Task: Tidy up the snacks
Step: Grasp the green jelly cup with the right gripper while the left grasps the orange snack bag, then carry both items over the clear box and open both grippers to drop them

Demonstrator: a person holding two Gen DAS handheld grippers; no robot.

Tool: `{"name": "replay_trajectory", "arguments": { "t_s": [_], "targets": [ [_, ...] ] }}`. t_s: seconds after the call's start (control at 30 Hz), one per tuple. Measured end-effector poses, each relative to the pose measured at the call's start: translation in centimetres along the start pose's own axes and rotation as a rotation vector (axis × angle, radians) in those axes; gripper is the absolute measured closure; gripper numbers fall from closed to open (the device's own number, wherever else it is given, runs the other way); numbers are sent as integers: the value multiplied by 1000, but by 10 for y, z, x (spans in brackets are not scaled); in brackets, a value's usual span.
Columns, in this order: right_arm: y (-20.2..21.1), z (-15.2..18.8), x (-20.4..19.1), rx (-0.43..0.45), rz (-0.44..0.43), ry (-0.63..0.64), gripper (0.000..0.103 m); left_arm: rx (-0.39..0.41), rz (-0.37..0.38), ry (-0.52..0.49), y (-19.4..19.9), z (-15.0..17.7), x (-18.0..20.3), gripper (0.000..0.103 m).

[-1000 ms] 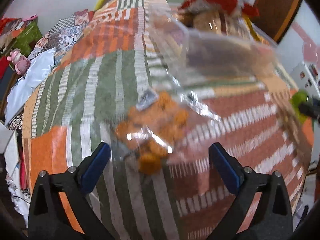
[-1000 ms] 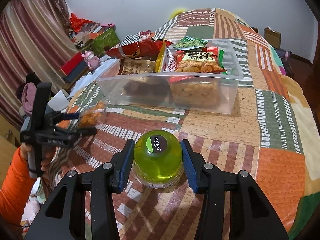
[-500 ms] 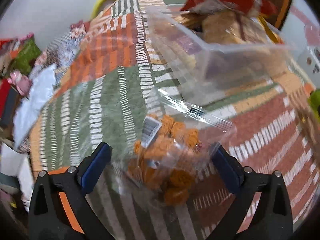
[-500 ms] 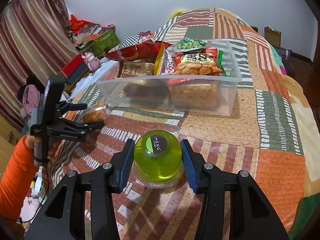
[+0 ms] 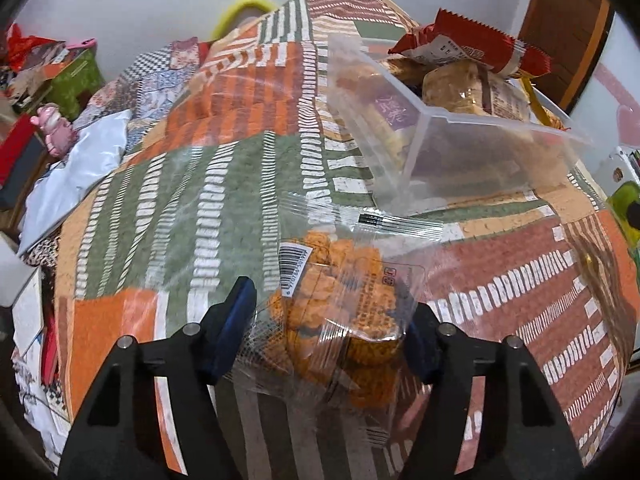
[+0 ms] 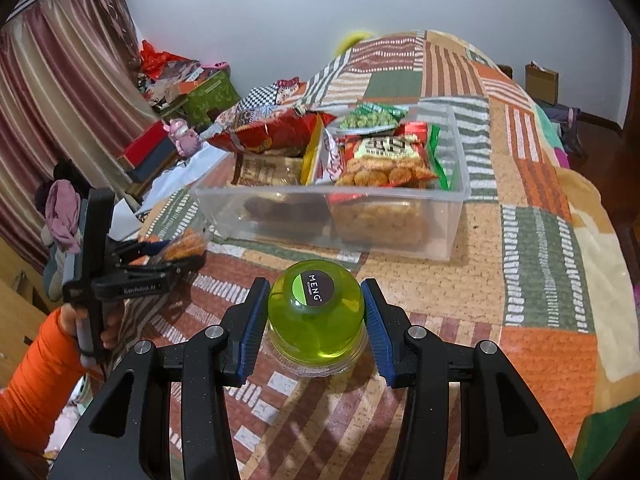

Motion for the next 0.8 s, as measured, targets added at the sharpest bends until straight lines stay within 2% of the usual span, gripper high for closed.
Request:
{"name": "replay_trajectory", "arguments": {
  "t_s": [0.1,0.37,0.57,0.8],
  "targets": [
    [5,-4,-4,16,8,13,60,15,4,23,12,6,-1,41],
    [19,-13,-6,59,24,26,60,115,13,66,58,-4,-4,41],
    [26,-22,-4,92,36,31,60,201,77,106,94,-31,3,41],
    [29,-38,2,126,42,34,60,252,140,111,111,-62,32,41]
  ]
}}
Point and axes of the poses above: each gripper's, at about its wrist camera, not at the fingertips, and y roughly against the way its jaws point, x to its right, z to its underside, the point moved 1 cm from there along -y, roughly the way its jaws point, and after that the axes turned 15 degrees about -z, right-handed, at the moved point
